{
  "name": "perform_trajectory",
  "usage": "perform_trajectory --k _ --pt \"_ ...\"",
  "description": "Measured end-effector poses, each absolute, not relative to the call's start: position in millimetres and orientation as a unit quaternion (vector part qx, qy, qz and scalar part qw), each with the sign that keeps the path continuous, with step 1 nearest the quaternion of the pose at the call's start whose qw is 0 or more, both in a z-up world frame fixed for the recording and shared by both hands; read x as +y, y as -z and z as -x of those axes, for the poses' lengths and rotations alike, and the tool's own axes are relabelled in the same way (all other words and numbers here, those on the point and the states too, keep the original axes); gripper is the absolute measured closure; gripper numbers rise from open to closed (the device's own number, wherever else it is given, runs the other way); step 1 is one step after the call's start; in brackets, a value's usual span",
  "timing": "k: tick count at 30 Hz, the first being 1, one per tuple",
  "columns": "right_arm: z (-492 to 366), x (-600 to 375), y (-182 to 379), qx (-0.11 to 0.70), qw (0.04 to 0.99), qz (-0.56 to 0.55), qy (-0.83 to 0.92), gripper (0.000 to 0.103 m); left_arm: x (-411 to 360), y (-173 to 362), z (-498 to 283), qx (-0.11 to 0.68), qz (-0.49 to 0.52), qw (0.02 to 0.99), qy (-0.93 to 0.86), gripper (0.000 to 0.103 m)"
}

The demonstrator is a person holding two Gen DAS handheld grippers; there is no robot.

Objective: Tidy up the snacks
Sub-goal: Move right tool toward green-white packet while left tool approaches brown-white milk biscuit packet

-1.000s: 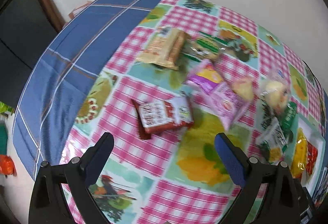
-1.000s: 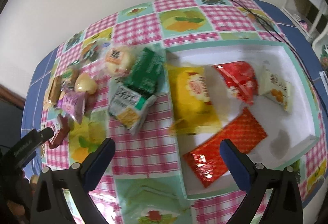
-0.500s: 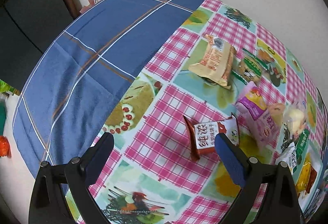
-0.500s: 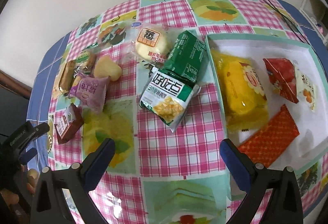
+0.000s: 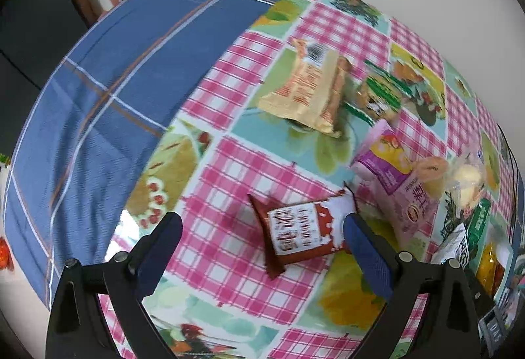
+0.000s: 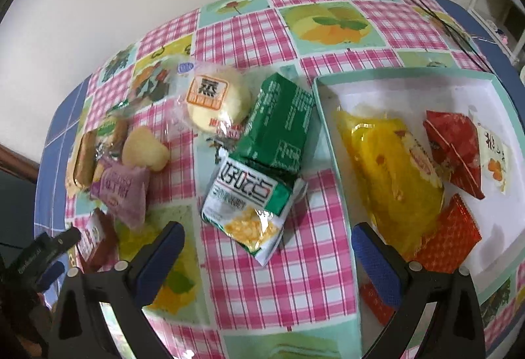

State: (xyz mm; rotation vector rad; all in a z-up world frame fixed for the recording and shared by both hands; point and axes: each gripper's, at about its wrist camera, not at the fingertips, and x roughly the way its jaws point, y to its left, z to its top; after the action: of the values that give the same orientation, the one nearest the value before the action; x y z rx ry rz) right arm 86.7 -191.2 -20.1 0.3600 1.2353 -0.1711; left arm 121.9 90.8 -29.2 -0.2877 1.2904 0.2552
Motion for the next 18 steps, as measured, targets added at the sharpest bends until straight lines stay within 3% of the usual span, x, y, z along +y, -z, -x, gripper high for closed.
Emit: perform_trajectory --k 9,18 --pt "-97 -181 4 0.554 0.814 -0.159 0.072 0.000 80 41 -133 0.608 0.132 0.775 -0.110 0.005" --pt "-105 -177 32 0.584 0.793 -0.156 0.074 0.000 77 47 -139 0.612 0.144 0.770 -0.107 0.005"
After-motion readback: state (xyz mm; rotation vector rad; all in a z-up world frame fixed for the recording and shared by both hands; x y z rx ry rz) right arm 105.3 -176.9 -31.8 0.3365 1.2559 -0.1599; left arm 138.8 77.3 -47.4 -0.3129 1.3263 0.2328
